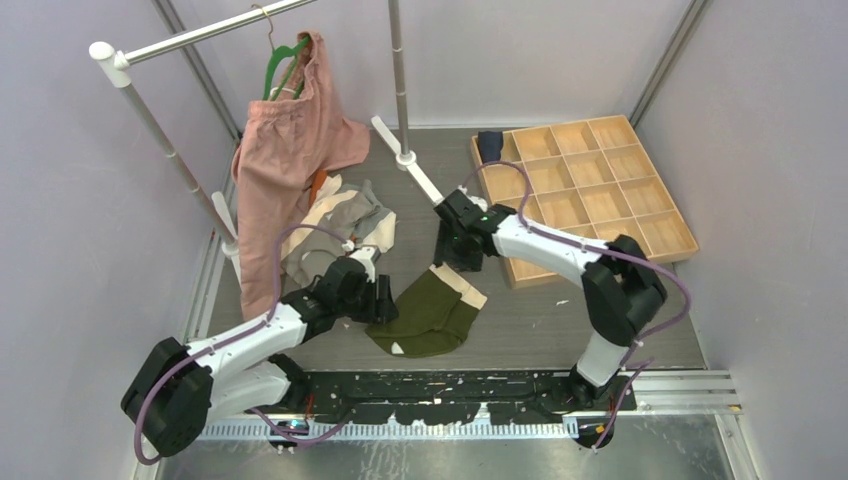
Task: Roll the underwear
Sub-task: Fold the underwear at the center of the board.
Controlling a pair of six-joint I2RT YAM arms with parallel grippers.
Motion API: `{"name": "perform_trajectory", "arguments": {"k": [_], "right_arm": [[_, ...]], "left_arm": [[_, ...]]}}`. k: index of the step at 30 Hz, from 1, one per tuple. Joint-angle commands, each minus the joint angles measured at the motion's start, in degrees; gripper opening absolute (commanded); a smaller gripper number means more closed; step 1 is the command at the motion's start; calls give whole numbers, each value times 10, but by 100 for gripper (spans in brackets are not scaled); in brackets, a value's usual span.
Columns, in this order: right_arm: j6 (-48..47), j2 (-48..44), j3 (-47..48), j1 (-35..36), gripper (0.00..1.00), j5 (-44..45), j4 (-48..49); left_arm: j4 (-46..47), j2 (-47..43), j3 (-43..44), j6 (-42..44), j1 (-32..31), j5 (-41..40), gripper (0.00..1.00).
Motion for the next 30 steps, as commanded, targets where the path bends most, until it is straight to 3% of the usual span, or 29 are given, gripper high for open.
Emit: {"name": "perform_trajectory", "arguments": {"k": [1, 5, 11, 19, 30], "right_arm": [[-17, -130, -89, -24, 62, 47, -27], [11, -208, -186, -47, 66, 12, -19], [69, -272, -280, -64, 67, -70, 35], [75, -273, -321, -91, 60, -99, 69], [68, -222, -343, -117, 58, -150, 130]], "left_arm": [[-6, -43, 24, 7, 0, -15, 57], [-39, -67, 65, 35, -35, -45, 59], [-30, -40, 106, 62, -191, -138, 61], [34, 101, 167, 61, -327, -191, 61], [58, 280, 261, 61, -388, -213, 61]]}}
